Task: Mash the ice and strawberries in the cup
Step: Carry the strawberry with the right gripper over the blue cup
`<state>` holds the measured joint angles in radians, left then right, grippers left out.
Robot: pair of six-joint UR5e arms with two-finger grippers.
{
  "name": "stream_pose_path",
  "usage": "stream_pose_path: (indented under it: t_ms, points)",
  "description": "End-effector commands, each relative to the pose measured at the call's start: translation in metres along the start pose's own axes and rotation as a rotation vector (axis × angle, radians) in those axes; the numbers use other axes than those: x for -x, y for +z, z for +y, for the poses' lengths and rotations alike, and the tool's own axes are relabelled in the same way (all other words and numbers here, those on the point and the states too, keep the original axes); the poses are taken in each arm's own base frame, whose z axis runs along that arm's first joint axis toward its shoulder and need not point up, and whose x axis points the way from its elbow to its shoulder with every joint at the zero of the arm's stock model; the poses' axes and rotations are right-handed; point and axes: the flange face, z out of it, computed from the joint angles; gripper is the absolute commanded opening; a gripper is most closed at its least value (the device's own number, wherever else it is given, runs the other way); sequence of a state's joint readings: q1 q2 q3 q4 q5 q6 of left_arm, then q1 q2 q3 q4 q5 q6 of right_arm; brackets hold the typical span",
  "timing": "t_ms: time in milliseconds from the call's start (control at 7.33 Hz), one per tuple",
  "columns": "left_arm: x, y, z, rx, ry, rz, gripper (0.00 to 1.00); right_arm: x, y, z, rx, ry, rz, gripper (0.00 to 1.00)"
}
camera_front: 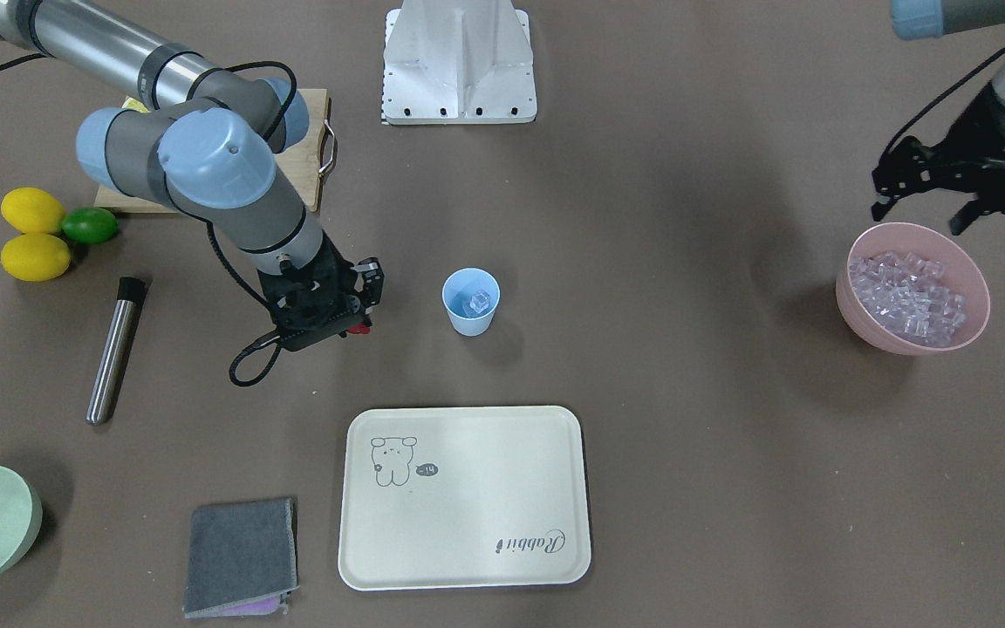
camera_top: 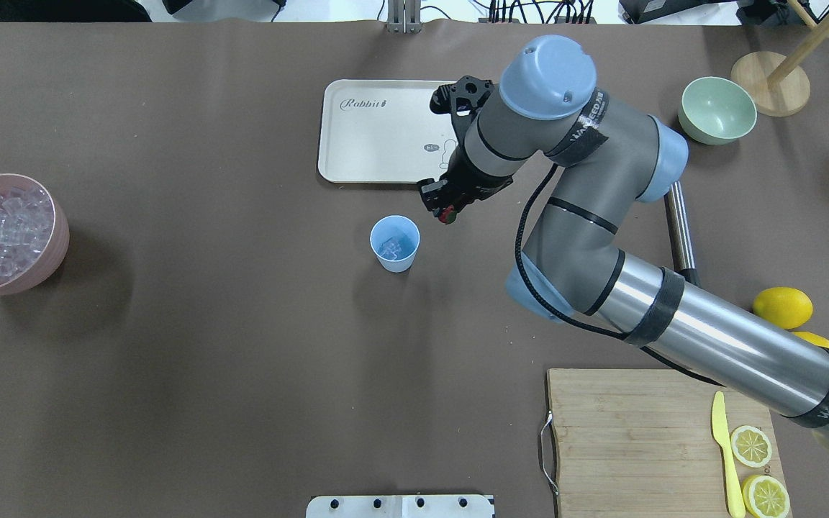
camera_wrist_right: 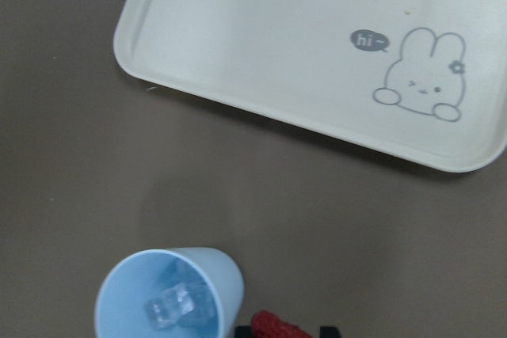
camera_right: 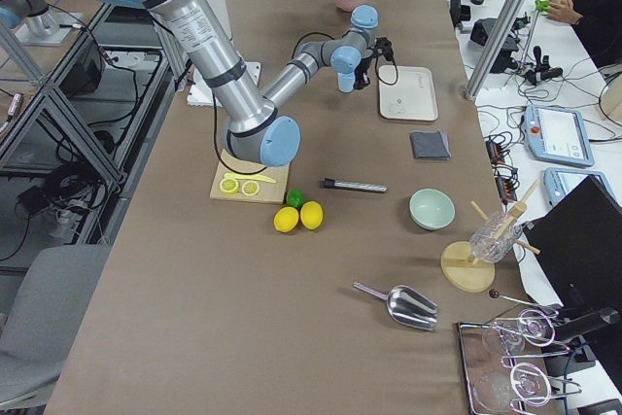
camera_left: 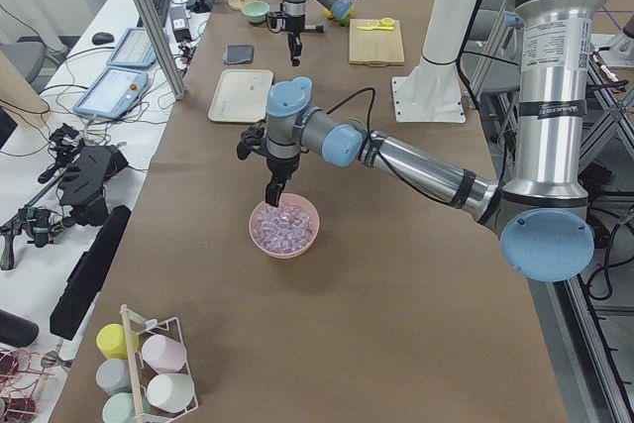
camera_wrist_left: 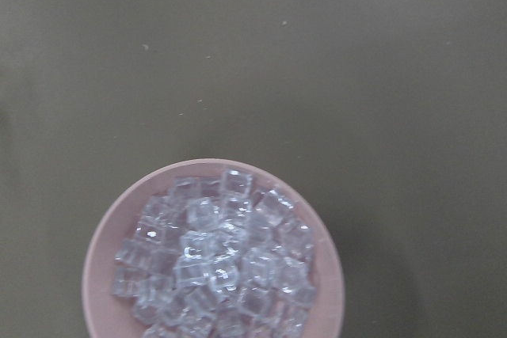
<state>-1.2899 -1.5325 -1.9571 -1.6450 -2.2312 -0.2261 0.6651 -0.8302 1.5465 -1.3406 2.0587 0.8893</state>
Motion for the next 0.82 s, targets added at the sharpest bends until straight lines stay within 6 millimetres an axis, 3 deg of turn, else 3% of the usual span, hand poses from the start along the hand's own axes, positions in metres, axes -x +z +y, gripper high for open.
stream_pose_path:
  t_ms: [0, 273, 682]
  points:
    - [0.03, 0.003, 0.012, 0.012, -0.015, -0.018, 0.98, 0.053, 0.012, 0.016, -0.015, 0.01, -0.016, 0.0]
    - [0.031, 0.003, 0.013, 0.012, -0.017, -0.018, 0.98, 0.068, 0.021, 0.02, -0.034, 0.028, -0.001, 0.0]
    - [0.03, 0.002, 0.014, 0.009, -0.018, -0.019, 0.98, 0.063, 0.024, 0.015, -0.045, 0.057, 0.016, 0.0]
